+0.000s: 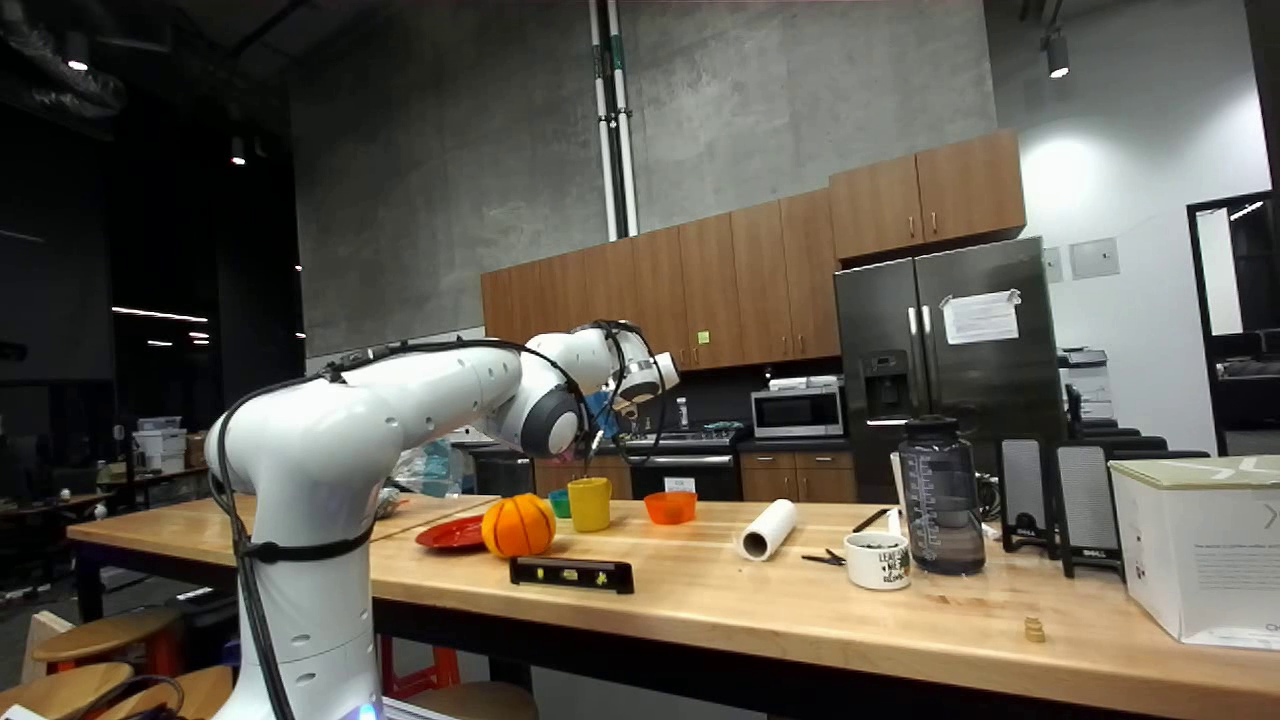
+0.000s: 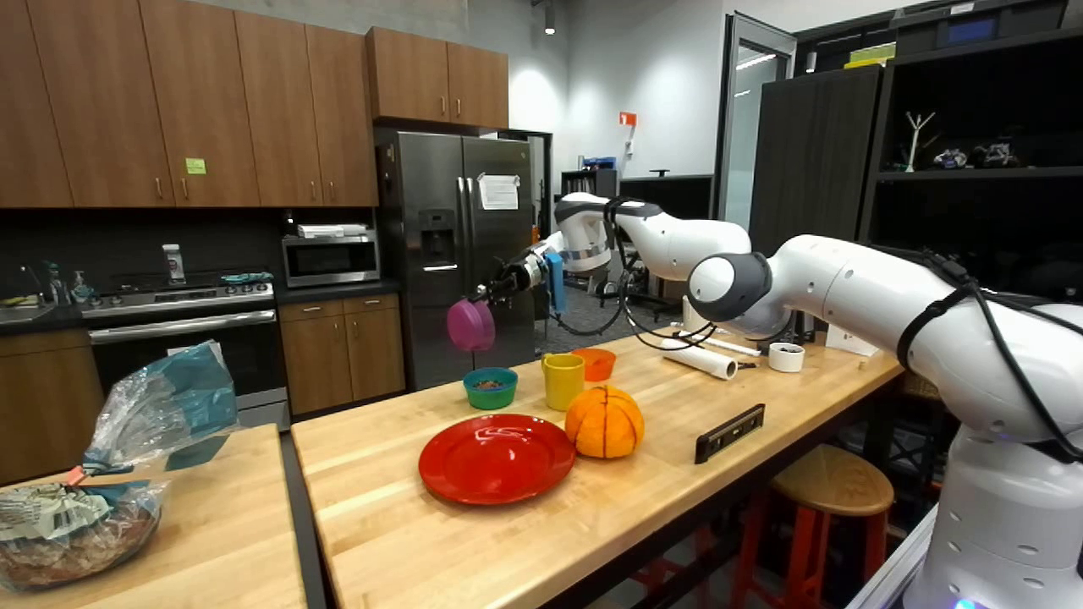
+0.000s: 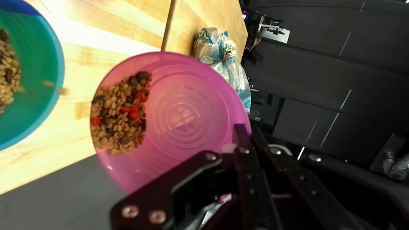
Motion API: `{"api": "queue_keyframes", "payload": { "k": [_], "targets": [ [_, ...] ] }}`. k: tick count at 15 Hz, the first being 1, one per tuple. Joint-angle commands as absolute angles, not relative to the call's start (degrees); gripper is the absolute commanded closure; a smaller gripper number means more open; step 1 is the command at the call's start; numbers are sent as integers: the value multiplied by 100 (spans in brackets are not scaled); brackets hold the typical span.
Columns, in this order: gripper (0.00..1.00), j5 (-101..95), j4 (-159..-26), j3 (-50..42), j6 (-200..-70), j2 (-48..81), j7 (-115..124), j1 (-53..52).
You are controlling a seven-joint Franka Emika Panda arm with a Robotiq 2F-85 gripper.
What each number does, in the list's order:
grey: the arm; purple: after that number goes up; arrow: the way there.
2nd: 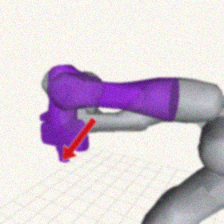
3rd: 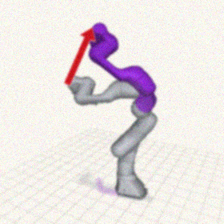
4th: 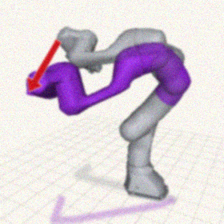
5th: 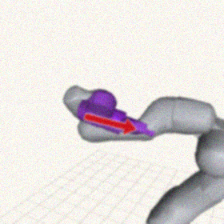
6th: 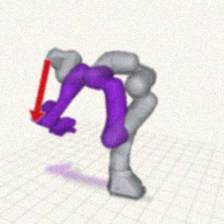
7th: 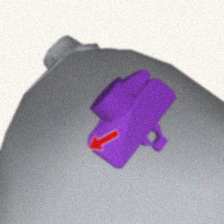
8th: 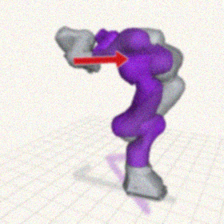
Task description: Pour the contents from the purple bowl into the green bowl.
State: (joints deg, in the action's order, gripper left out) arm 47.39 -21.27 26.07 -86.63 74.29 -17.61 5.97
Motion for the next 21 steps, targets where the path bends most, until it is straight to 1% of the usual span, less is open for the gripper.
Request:
{"api": "queue_keyframes", "payload": {
  "k": [1,21],
  "targets": [
    [99,4894,-2088,2648,-8496,7452,-1839,678],
    [99,5028,-2084,2642,-8383,7492,-1867,781]
  ]
}}
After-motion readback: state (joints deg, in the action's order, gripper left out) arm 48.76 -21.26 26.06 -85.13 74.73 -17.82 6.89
